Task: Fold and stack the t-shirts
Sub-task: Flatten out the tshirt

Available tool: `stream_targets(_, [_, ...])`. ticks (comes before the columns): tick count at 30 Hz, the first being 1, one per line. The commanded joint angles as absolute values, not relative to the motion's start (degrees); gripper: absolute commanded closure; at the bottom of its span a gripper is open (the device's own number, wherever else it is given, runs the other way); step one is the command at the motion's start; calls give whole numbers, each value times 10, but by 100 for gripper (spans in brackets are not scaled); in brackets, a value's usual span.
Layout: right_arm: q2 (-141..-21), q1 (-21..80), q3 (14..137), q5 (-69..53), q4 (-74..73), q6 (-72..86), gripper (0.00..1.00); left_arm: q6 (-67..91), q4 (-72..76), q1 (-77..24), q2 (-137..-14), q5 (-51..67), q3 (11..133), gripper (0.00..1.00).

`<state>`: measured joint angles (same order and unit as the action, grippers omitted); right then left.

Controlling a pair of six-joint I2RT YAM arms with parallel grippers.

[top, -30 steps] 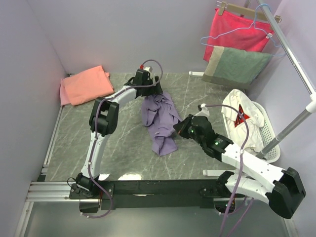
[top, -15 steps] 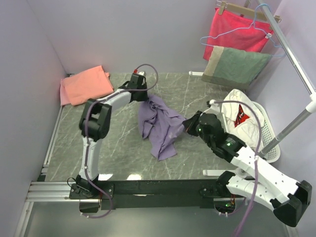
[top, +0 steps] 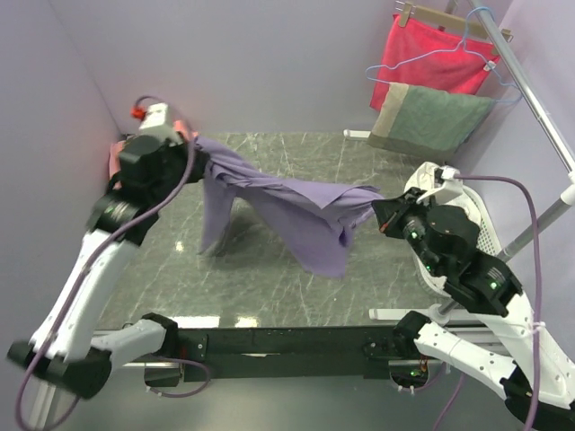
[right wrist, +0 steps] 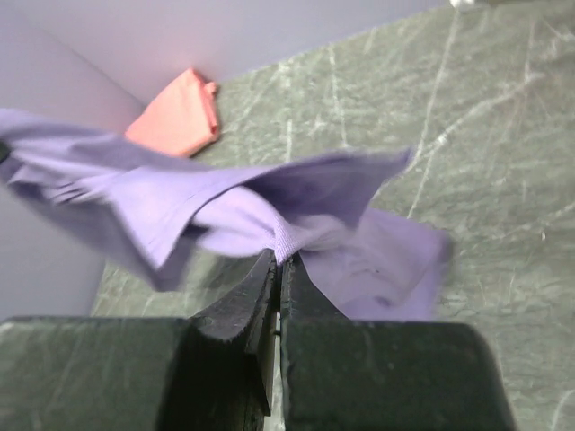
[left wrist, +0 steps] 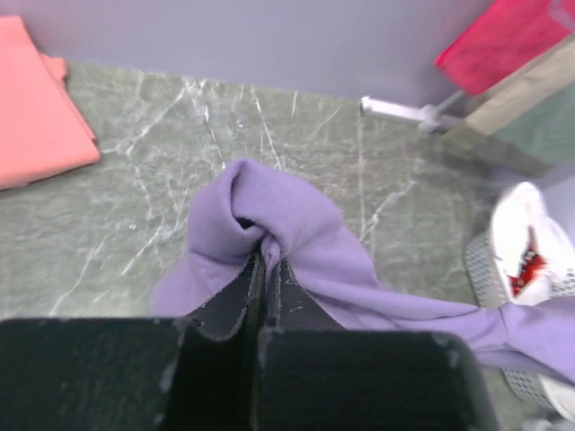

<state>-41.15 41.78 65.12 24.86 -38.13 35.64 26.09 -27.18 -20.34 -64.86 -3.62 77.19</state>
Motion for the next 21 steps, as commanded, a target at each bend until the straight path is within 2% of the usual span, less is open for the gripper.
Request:
stream_targets(1, [-390, 423, 714, 225, -407, 316, 100, 258, -404, -201, -578, -63, 808, 99])
stream_targets(8, [-381, 422, 799, 168, -426, 270, 100, 255, -536, -201, -503, -38, 940, 96])
stream_targets(12, [-389, 423, 842, 149, -423, 251, 100, 259, -574, -201, -474, 27, 960, 95])
stream_targets(16, [-438, 423, 896, 170, -422, 221, 96, 264, -592, -201, -459, 39, 955, 92])
stream_targets(21, [-560, 420, 917, 237, -406, 195, 96, 276, -534, -201, -469, 37, 840, 94])
